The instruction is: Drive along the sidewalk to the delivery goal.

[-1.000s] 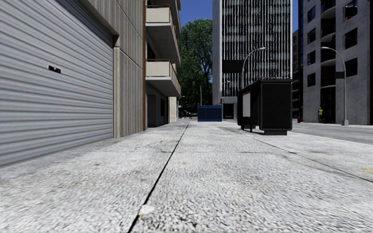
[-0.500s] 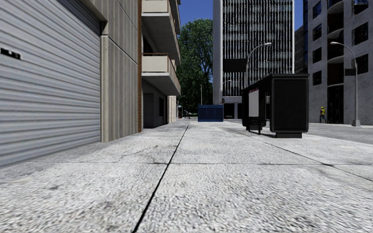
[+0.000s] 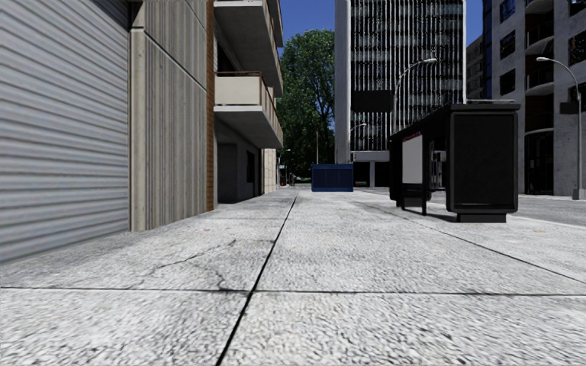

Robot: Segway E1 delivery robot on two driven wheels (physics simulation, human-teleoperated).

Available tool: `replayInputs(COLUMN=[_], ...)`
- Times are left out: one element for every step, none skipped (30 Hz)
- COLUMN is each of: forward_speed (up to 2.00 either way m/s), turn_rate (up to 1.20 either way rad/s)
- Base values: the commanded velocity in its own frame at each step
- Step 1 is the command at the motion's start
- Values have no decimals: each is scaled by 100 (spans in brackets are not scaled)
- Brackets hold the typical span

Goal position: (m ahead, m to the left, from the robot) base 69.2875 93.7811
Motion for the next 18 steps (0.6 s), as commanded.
replayInputs(forward_speed=[200, 200, 200, 200, 200, 200, 200, 200, 200, 200, 200, 200, 200, 200, 200, 200, 200, 200], turn_rate=[0, 0, 0, 0, 0, 0, 0, 0, 0, 0, 0, 0, 0, 0, 0, 0, 0, 0])
